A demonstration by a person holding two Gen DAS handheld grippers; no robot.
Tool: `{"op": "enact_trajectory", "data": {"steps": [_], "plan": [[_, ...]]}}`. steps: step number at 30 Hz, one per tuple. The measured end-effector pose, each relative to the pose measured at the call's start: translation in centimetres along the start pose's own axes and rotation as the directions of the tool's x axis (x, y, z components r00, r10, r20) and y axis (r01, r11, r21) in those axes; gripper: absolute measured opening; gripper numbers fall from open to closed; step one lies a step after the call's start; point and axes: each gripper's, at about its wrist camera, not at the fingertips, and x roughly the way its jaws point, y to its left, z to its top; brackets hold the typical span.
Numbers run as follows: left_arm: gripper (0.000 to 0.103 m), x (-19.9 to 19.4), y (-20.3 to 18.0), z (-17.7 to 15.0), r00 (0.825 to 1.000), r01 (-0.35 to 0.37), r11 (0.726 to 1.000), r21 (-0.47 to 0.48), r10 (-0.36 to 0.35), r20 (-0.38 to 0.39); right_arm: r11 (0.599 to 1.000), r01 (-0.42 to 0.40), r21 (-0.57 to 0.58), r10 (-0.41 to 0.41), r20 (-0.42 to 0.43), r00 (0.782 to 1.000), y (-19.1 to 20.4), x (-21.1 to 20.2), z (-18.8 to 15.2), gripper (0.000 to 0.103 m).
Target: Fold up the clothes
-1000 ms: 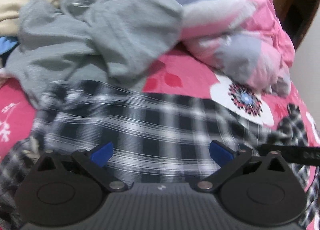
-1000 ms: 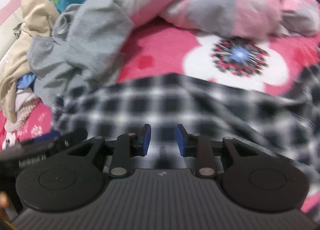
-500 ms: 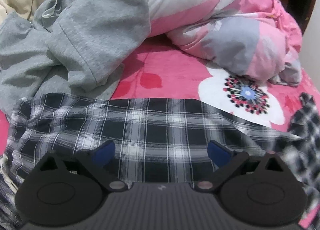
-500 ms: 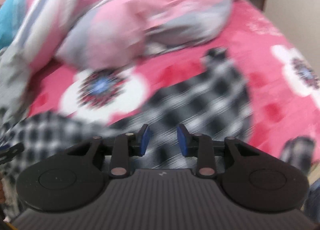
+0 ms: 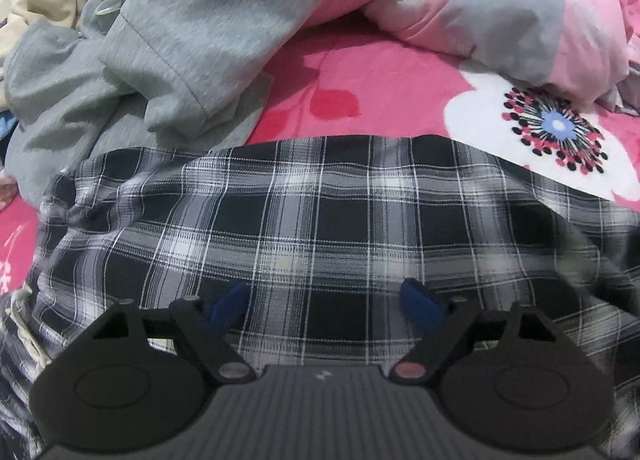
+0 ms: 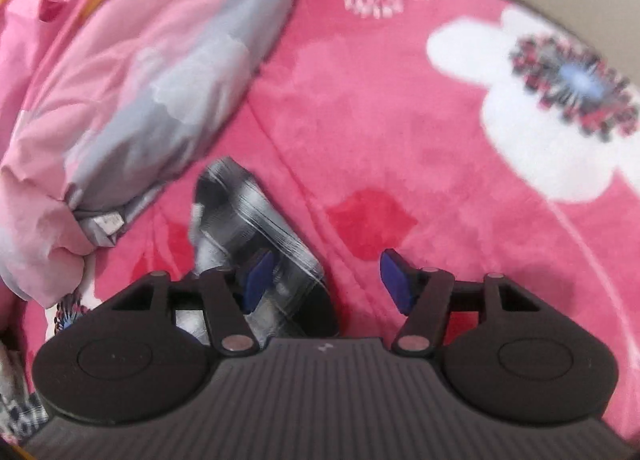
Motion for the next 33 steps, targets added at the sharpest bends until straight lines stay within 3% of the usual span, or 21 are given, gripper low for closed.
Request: {"op": "enact_trajectory", "data": {"steps": [1,3,5,7,9,10,12,13,16,18,25,27,29,31,33], "plan": [[0.086,0.0,-0.1,0.0,1.000,-0.007,1.000,-0.001,0.007,-0.002,1.000,-0.014,-0.005,0.014,-0.019,1.000,-0.1,0.5,0.0,0.051],[0.086,0.1,-0.3,-0.1,1.000,-0.020,1.000,-0.002,0.020,-0.007,0.997,-0.043,-0.059,0.040,-0.045,0.998,0.5,0.7,-0.2,0.001],[0.086,0.2,-0.4,-0.1,0.999,-0.034,0.999,-0.004,0.034,-0.011,0.994,-0.046,-0.104,0.042,-0.041,0.998,1.2,0.2,-0.4,0.000],[0.086,0.2,-0.6,-0.1,0.999,-0.042,0.999,-0.006,0.042,-0.016,0.985,-0.046,-0.164,0.051,0.026,0.998,2.8,-1.7,-0.4,0.000],[0.086,0.3,-0.7,0.1,0.999,-0.046,0.999,-0.010,0.046,-0.019,0.950,-0.066,-0.306,0.093,0.075,0.993,6.0,-4.2,-1.3,0.000],[0.086,0.4,-0.8,0.1,0.999,-0.048,0.999,-0.011,0.048,-0.021,0.899,-0.064,-0.433,0.108,0.080,0.991,8.2,-4.9,-2.6,0.000],[0.086,0.4,-1.0,0.3,0.998,-0.054,0.998,-0.012,0.053,-0.026,0.736,-0.050,-0.675,0.138,0.078,0.987,12.7,-6.0,-5.5,0.002],[0.086,0.4,-1.1,0.4,0.998,-0.057,0.998,-0.012,0.057,-0.028,0.708,-0.053,-0.704,0.145,0.071,0.987,13.4,-6.1,-6.1,0.003],[0.086,0.3,-1.5,0.5,0.997,-0.068,0.998,-0.007,0.067,-0.031,0.687,-0.077,-0.722,0.156,0.043,0.987,13.8,-6.3,-6.9,0.008],[0.086,0.3,-1.7,0.6,0.997,-0.073,0.997,-0.004,0.072,-0.031,0.673,-0.092,-0.734,0.163,0.025,0.986,14.1,-6.4,-7.5,0.021],[0.087,0.7,-1.7,0.6,0.997,-0.073,0.997,-0.017,0.072,-0.029,0.620,-0.147,-0.771,0.184,-0.040,0.982,15.1,-6.7,-9.4,0.036],[0.087,0.8,-1.8,0.6,0.997,-0.072,0.997,-0.024,0.071,-0.029,0.604,-0.163,-0.780,0.189,-0.059,0.980,15.4,-6.8,-9.9,0.044],[0.088,0.9,-1.7,0.7,0.997,-0.071,0.997,-0.031,0.070,-0.032,0.752,-0.149,-0.642,0.151,-0.052,0.987,12.8,-5.3,-7.0,0.046],[0.089,1.0,-1.7,0.7,0.997,-0.070,0.997,-0.034,0.069,-0.033,0.871,-0.156,-0.466,0.134,-0.081,0.988,9.7,-3.2,-4.5,0.046],[0.089,1.0,-1.7,0.7,0.997,-0.071,0.997,-0.027,0.070,-0.032,0.918,-0.202,-0.341,0.167,-0.128,0.978,7.8,-1.4,-3.2,0.046]]}}
